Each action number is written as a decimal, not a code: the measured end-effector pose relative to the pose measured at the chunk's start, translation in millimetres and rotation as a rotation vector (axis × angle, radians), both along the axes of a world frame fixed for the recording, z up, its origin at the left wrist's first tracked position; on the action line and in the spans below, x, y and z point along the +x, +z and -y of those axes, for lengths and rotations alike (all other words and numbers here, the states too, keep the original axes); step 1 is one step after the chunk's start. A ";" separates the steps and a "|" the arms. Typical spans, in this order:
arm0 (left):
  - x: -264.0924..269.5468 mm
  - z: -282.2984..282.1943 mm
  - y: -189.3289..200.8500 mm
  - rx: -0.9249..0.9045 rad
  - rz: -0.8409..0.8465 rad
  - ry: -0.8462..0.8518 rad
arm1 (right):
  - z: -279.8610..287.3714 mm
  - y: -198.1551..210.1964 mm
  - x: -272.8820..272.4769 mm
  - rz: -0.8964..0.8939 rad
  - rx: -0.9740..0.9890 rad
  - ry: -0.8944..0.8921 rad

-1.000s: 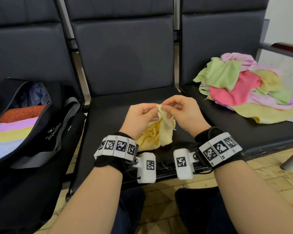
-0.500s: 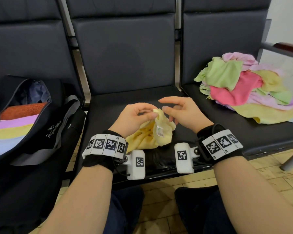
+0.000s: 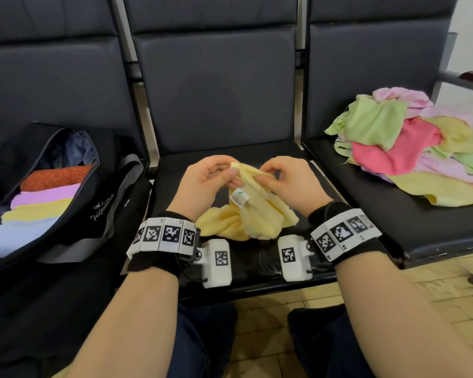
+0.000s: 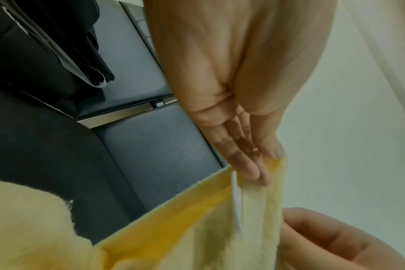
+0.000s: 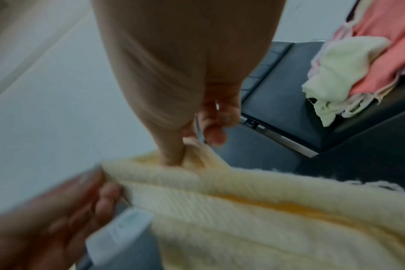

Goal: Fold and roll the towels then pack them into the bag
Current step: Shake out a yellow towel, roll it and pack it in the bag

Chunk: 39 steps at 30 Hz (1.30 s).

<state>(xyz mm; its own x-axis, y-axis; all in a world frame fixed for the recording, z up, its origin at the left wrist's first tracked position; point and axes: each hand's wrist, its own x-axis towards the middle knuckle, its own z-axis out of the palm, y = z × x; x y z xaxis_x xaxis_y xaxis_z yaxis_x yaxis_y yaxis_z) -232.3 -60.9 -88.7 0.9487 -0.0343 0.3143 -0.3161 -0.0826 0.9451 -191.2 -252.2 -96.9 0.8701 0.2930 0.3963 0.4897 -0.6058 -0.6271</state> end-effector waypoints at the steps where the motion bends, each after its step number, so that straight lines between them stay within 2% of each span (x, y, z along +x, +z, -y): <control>1: 0.5 1.4 0.5 0.005 0.025 0.019 | -1.1 -1.8 0.5 0.040 -0.041 -0.042; 5: 3.2 5.2 1.4 0.002 0.093 0.104 | 3.1 3.4 -1.3 0.172 -0.097 -0.242; 11: 11.0 -2.9 3.8 -0.161 0.147 0.317 | 28.8 3.8 6.1 0.208 -0.006 -0.494; 14: 14.8 -6.4 0.1 -0.186 0.152 0.439 | 40.0 1.7 10.5 0.152 -0.045 -0.564; 17: 18.6 -9.4 -4.1 -0.210 0.127 0.535 | 47.5 -7.9 15.9 0.061 -0.091 -0.545; 22: 20.6 -12.4 -6.0 -0.286 0.141 0.664 | 51.8 -15.1 12.7 -0.130 -0.251 -0.622; 25: 20.5 -18.1 -7.5 -0.329 0.155 0.751 | 57.0 -22.0 16.2 -0.249 -0.222 -0.663; 29: 21.2 -13.3 -9.1 -0.305 0.145 0.726 | 61.8 -29.2 23.2 -0.358 -0.031 -0.691; 31: 21.6 -7.3 -10.4 -0.298 0.133 0.676 | 59.7 -33.7 27.5 -0.431 0.200 -0.652; 34: 22.5 -2.2 -11.7 -0.283 0.130 0.643 | 53.9 -38.1 29.8 -0.377 0.548 -0.603; 37: 21.8 -0.7 -11.8 -0.269 0.144 0.643 | 45.2 -36.7 29.6 -0.430 0.742 -0.417; 39: 21.5 -1.6 -11.9 -0.267 0.147 0.654 | 42.0 -37.9 31.5 -0.470 0.768 -0.285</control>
